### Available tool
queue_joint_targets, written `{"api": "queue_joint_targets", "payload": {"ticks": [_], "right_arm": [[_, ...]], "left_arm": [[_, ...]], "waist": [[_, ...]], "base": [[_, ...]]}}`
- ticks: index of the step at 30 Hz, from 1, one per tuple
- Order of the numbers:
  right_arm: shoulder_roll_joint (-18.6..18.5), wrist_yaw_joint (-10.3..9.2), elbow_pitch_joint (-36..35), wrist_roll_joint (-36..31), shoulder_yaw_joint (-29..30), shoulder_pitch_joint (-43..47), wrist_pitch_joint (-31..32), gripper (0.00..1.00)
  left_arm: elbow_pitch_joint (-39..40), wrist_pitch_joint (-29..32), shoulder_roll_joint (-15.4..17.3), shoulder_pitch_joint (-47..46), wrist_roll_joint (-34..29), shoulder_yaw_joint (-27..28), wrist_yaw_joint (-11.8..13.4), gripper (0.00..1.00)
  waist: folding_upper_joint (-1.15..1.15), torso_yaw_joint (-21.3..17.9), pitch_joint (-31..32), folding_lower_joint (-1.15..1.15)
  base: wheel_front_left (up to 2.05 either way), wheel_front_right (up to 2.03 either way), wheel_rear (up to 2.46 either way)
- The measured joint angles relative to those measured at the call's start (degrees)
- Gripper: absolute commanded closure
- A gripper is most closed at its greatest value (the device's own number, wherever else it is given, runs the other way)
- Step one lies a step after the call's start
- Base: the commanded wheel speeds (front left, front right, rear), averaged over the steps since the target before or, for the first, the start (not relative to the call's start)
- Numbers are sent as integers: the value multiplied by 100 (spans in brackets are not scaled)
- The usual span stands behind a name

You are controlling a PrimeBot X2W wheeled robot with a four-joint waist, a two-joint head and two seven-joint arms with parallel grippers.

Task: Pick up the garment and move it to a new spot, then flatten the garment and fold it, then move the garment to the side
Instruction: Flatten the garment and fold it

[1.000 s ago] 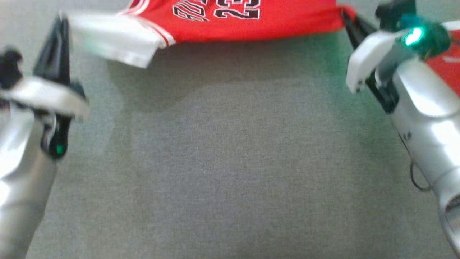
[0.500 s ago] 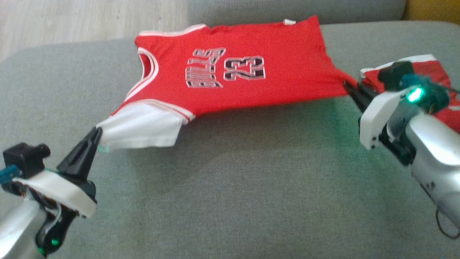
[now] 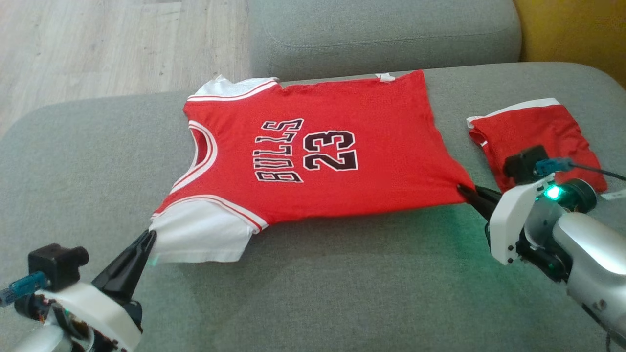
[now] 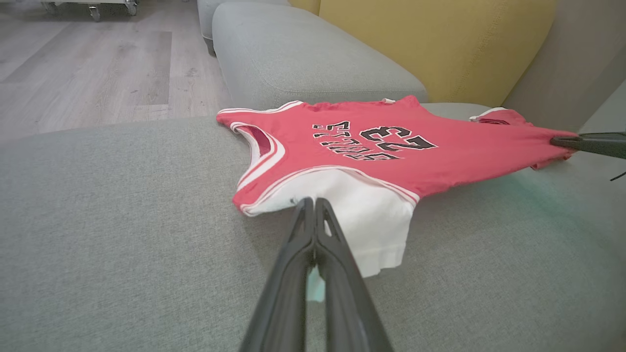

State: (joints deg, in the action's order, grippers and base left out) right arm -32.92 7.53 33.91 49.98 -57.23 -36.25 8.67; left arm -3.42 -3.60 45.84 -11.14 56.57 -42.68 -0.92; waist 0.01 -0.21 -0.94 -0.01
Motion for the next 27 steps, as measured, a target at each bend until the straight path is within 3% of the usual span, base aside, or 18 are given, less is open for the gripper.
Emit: {"api": "queue_joint_targets", "payload": {"ticks": [9, 17, 27], "right_arm": [[-8, 1, -164, 19, 19, 20, 46, 100], [190, 1, -151, 93, 330, -102, 103, 100], [432, 1, 71, 257, 692, -524, 459, 100]], "left_arm": [[38, 111, 18, -29, 0, 5, 199, 100], [-345, 530, -111, -647, 118, 16, 186, 100], [-1212, 1284, -415, -2007, -35, -70, -164, 100]], "waist": [[0, -40, -90, 0], [0, -65, -399, 1], [0, -39, -828, 2]], "base": [[0, 0, 0], [0, 0, 0], [0, 0, 0]]}}
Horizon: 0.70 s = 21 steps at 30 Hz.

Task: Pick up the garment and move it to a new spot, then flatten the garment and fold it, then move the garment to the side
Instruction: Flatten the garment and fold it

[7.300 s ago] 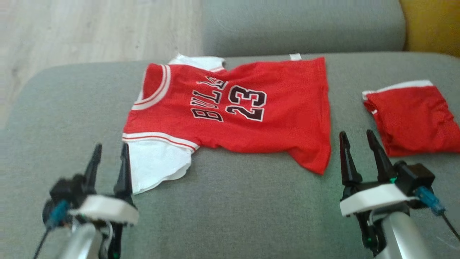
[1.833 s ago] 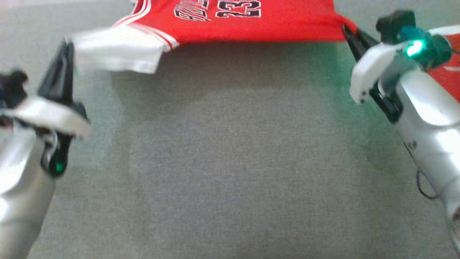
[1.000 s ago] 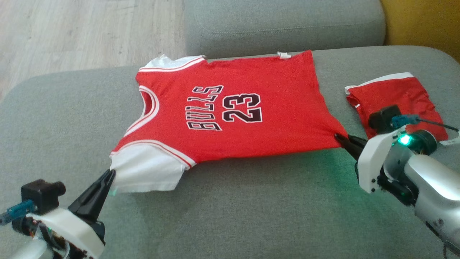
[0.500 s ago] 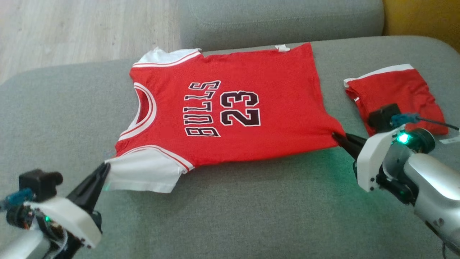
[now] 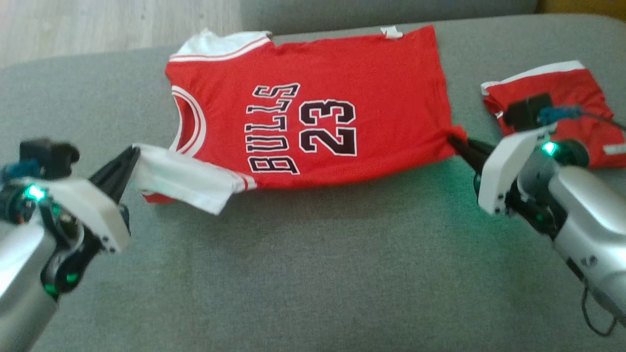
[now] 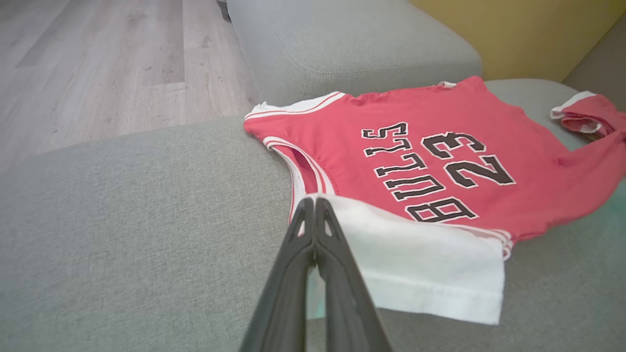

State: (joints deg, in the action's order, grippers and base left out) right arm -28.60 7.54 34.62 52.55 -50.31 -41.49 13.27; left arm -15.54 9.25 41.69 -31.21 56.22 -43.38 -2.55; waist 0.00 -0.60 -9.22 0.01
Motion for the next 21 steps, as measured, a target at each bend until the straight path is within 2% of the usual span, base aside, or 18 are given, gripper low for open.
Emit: {"api": "queue_joint_targets", "payload": {"ticks": [7, 21], "right_arm": [[268, 0, 325, -21, 137, -422, 151, 100], [762, 0, 1006, -270, 35, -1143, 236, 100]], "left_arm": [[-792, 386, -159, -816, -278, -170, -158, 100], [-2325, 278, -703, -2202, -1011, -616, -409, 100]], "waist": [[0, -59, -343, 0], [0, -258, -934, 0]], "base": [[0, 0, 0], [0, 0, 0]]}}
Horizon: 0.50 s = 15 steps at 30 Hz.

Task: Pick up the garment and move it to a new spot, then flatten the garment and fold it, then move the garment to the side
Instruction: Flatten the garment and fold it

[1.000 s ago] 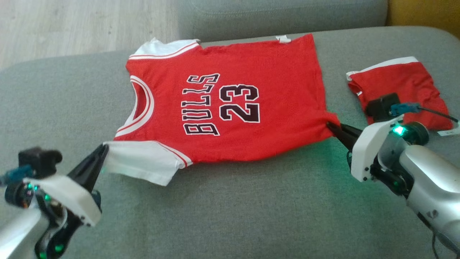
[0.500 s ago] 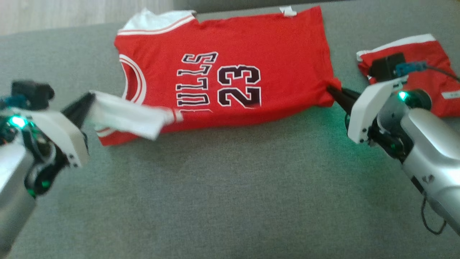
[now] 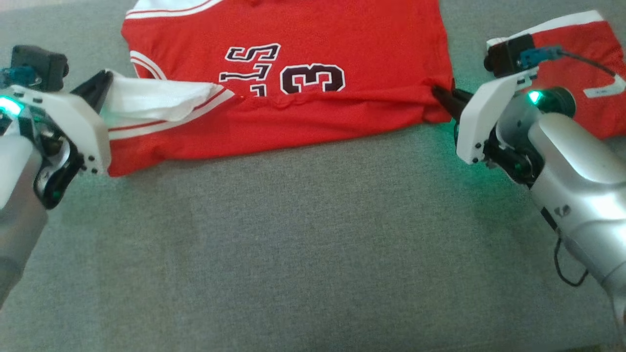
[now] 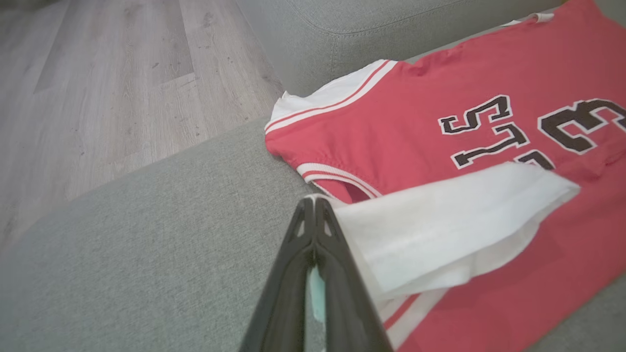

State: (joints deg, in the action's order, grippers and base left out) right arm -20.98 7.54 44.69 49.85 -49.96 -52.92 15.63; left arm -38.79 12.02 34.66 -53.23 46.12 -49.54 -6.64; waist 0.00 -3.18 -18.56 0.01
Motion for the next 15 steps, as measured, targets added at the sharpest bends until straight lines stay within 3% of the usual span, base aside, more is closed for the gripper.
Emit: {"api": "queue_joint_targets", "payload": {"ticks": [2, 3, 4, 5, 6, 8, 12, 15], "right_arm": [[47, 0, 65, -2, -26, -107, -21, 100], [59, 0, 100, -10, -49, -160, -57, 100], [69, 0, 163, -48, -46, -207, -85, 100], [76, 0, 249, -99, -43, -255, -174, 69], [85, 0, 342, -160, -19, -294, -293, 0], [155, 0, 569, -243, 92, -348, -565, 0], [361, 0, 1082, -479, 472, -486, -1418, 0], [459, -1, 1345, -591, 780, -585, -2176, 0]], "left_arm": [[-152, -147, -94, -126, -65, -45, -33, 100], [-212, -243, -146, -195, -89, -58, -44, 78], [-264, -363, -209, -269, -90, -63, -44, 42], [-313, -559, -279, -343, -110, -57, -45, 0], [-369, -805, -360, -413, -134, -33, -45, 0], [-537, -1224, -561, -545, -134, 46, -38, 0], [-913, -2250, -867, -703, -134, 367, 215, 0], [-1080, -2584, -1021, -704, -69, 669, 294, 0]], "waist": [[0, -21, -72, 0], [0, -30, -104, 0], [0, -37, -136, 0], [0, -42, -164, 0], [0, -43, -183, 0], [0, -39, -191, 0], [0, -35, -133, 0], [0, -25, -16, -1]], "base": [[0, 0, 0], [0, 0, 0], [0, 0, 0], [0, 0, 0], [0, 0, 0], [0, 0, 0], [0, 0, 0], [0, 0, 0]]}}
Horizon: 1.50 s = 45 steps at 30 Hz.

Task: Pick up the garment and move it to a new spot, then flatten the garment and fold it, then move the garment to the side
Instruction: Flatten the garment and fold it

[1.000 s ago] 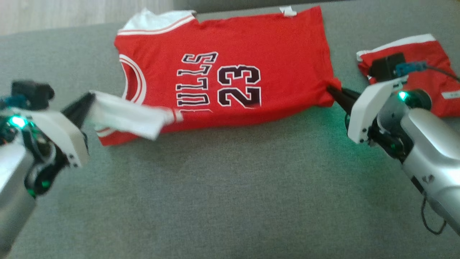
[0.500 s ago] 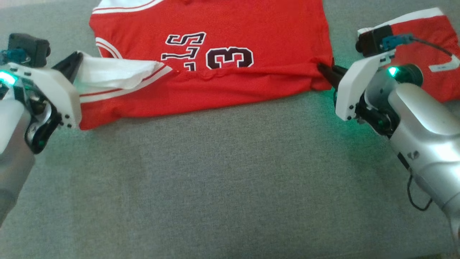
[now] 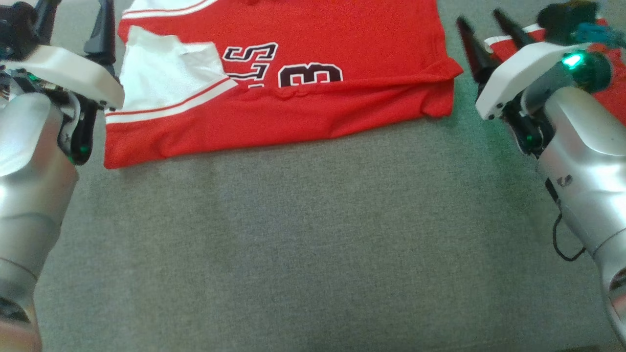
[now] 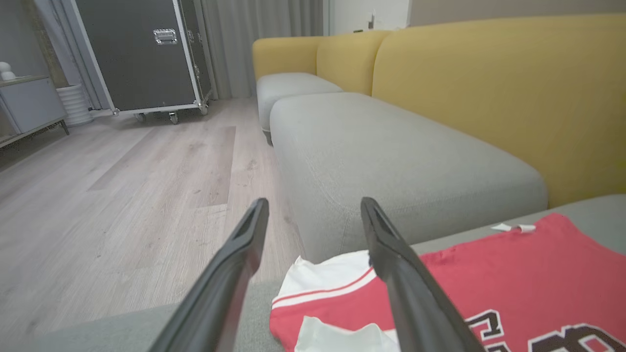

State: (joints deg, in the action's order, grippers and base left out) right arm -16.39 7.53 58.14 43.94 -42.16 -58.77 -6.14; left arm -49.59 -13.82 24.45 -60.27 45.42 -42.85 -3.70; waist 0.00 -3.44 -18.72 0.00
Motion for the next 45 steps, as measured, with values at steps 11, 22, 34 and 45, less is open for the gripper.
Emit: {"api": "queue_joint_targets", "payload": {"ticks": [11, 22, 34, 45], "right_arm": [[-63, 1, -1188, -1450, 1720, 414, -836, 0], [1122, 1, -3025, -3545, 3648, 3604, -850, 0], [1296, 1, -3651, -3667, 3827, 4326, -850, 0], [1302, 1, -4002, -3516, 3573, 4039, -850, 0]], "left_arm": [[2191, -90, -204, 1506, -991, 2092, 199, 0], [3510, -90, -1254, 3932, -2164, 3361, 164, 0], [3317, -90, -1827, 4746, -2843, 3994, -163, 0], [733, 443, -1463, 3450, -3042, 4075, 69, 0]], "waist": [[0, 52, 605, -1], [0, 148, 1154, -1], [0, 140, 1138, 0], [0, -138, 579, 1]], "base": [[0, 0, 0], [0, 0, 0], [0, 0, 0], [0, 0, 0]]}}
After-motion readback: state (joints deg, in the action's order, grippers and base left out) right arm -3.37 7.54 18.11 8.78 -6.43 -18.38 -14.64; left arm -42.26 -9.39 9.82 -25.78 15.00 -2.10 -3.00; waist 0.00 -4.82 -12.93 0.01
